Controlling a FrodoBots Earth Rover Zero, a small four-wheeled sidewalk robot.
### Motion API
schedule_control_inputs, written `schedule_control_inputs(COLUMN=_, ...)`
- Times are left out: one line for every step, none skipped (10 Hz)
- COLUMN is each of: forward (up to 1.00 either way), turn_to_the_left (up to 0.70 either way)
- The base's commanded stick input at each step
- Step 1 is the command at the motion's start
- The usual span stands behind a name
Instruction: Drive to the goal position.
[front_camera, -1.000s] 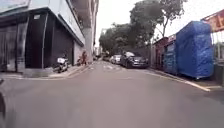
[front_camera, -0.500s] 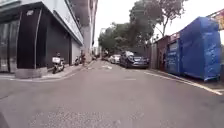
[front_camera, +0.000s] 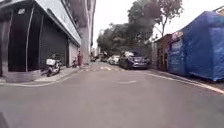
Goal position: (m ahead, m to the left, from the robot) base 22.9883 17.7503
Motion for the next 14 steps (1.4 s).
schedule_control_inputs(forward=0.7, turn_to_the_left=0.0)
schedule_control_inputs(forward=0.7, turn_to_the_left=0.0)
schedule_control_inputs(forward=0.7, turn_to_the_left=0.0)
schedule_control_inputs(forward=0.7, turn_to_the_left=0.0)
schedule_control_inputs(forward=0.7, turn_to_the_left=0.0)
schedule_control_inputs(forward=0.7, turn_to_the_left=0.0)
schedule_control_inputs(forward=0.7, turn_to_the_left=0.0)
schedule_control_inputs(forward=0.7, turn_to_the_left=0.0)
schedule_control_inputs(forward=0.7, turn_to_the_left=0.0)
schedule_control_inputs(forward=0.7, turn_to_the_left=0.0)
schedule_control_inputs(forward=0.7, turn_to_the_left=0.0)
schedule_control_inputs(forward=0.7, turn_to_the_left=0.0)
schedule_control_inputs(forward=0.7, turn_to_the_left=0.0)
schedule_control_inputs(forward=0.7, turn_to_the_left=0.0)
